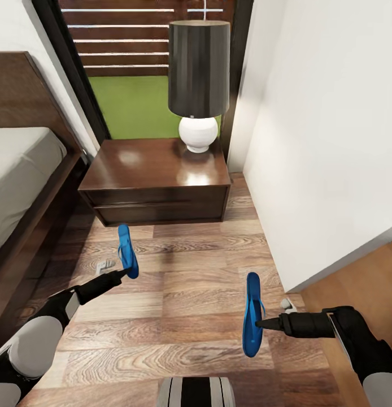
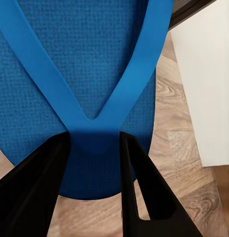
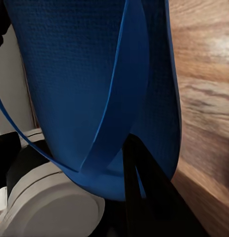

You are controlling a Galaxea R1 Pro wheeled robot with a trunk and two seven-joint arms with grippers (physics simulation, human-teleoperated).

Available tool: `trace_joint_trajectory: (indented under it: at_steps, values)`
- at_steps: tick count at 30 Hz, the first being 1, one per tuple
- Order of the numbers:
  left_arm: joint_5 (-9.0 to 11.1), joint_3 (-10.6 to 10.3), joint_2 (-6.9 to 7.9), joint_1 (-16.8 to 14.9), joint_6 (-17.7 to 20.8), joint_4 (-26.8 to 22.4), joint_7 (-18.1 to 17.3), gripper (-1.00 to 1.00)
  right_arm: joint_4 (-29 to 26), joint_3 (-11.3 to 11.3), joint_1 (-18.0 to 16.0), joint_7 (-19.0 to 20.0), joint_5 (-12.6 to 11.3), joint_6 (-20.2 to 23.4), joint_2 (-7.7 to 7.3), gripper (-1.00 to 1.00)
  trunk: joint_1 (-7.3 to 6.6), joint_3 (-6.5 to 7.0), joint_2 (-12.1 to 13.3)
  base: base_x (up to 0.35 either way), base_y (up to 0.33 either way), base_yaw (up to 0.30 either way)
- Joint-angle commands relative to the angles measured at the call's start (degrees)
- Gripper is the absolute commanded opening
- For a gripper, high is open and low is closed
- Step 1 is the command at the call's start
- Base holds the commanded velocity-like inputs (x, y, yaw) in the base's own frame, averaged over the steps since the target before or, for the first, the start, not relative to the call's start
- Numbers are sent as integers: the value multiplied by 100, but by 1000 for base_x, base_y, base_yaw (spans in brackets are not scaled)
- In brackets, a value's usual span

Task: In the bedroom, move the book from the bed onto either nightstand, and place the two sandals side by side next to the bed.

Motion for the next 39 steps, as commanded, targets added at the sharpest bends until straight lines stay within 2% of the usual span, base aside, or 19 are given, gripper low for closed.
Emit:
trace_joint_trajectory:
  at_steps: [1,6,13,16,18,21,23,26,32,39]
  values:
    - [-39,47,-1,-5,61,8,-32,-100,-4,-14,-3,78,61,89,3,-100,-3,19,0,0,0,0]
    - [-96,46,8,4,66,44,-27,-100,-4,-15,-3,84,61,91,3,-100,-16,130,7,0,0,0]
    - [-595,46,23,114,66,96,-28,-100,-4,-17,-3,96,61,95,3,-100,-34,285,16,0,0,0]
    - [-733,47,30,257,66,217,-32,-100,-4,-15,-3,91,61,92,3,-100,-42,351,20,0,0,0]
    - [-750,47,31,366,66,238,-31,-100,-4,-15,-3,87,61,94,3,-100,-47,395,23,0,0,0]
    - [-748,51,59,950,22,245,5,-100,-4,-15,-3,66,61,90,3,-100,-55,462,27,0,0,0]
    - [-751,54,70,1113,26,246,-1,-100,-1,-15,-3,62,61,90,8,-100,-60,506,29,0,0,0]
    - [-753,55,88,1194,39,246,-8,-100,-2,-15,-3,61,61,89,6,-100,-68,573,33,0,0,0]
    - [-750,55,213,1225,56,256,-17,-100,-3,-15,-3,60,61,90,3,-100,-83,706,41,0,0,0]
    - [-749,55,233,1230,57,259,-17,-100,-4,-15,-3,68,61,90,5,-100,-101,861,51,0,0,0]
